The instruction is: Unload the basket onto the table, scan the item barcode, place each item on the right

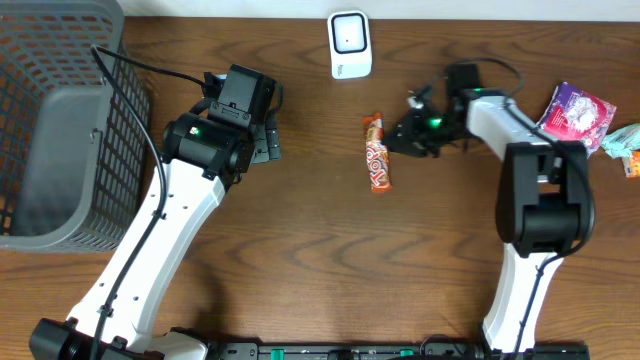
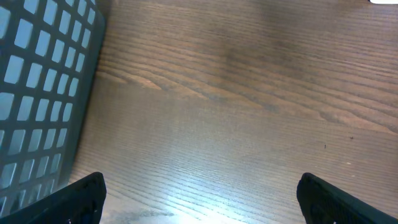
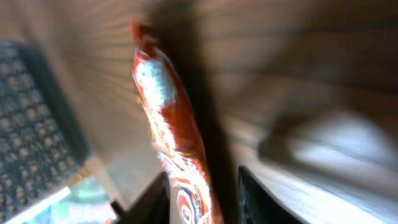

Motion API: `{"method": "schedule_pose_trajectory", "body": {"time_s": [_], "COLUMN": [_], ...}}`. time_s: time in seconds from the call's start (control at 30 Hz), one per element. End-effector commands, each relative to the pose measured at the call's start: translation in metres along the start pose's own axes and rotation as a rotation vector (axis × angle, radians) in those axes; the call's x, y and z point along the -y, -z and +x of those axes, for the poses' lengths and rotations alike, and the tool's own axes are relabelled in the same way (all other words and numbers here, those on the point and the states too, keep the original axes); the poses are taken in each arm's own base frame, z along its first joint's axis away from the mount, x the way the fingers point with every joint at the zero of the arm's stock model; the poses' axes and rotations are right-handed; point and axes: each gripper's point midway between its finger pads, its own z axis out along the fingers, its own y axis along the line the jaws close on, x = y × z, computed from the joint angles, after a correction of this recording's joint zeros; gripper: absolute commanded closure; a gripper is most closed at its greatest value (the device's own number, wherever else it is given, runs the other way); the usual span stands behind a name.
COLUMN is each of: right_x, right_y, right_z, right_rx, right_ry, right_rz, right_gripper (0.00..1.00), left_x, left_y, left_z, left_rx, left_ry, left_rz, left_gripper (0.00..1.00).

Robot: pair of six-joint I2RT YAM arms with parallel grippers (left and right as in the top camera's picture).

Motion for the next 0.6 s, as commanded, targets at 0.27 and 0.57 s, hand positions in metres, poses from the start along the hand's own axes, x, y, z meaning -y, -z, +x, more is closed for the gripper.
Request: {"method": "schedule_pose_trajectory", "body": {"time_s": [0.27,0.57], "right_x": [0.007,-0.011], "right_y": [0.066,0.030], "right_z": [-0.016,-0.003], "right_rx": [0.029,0.052], "right_ry": [0.041,0.193], "right_rz": [0.348,0.672], "right_gripper": [0.62,0.28], "left_x": [-0.001,-0.001], "left_y": [0.002,0.002], "left_z": [-0.004,-0.004], "left_rx": [0.008,0.008], "left_ry": [0.008,0.008], "left_rz": [0.000,0.000], "left_gripper": [0.02,0.02]}}
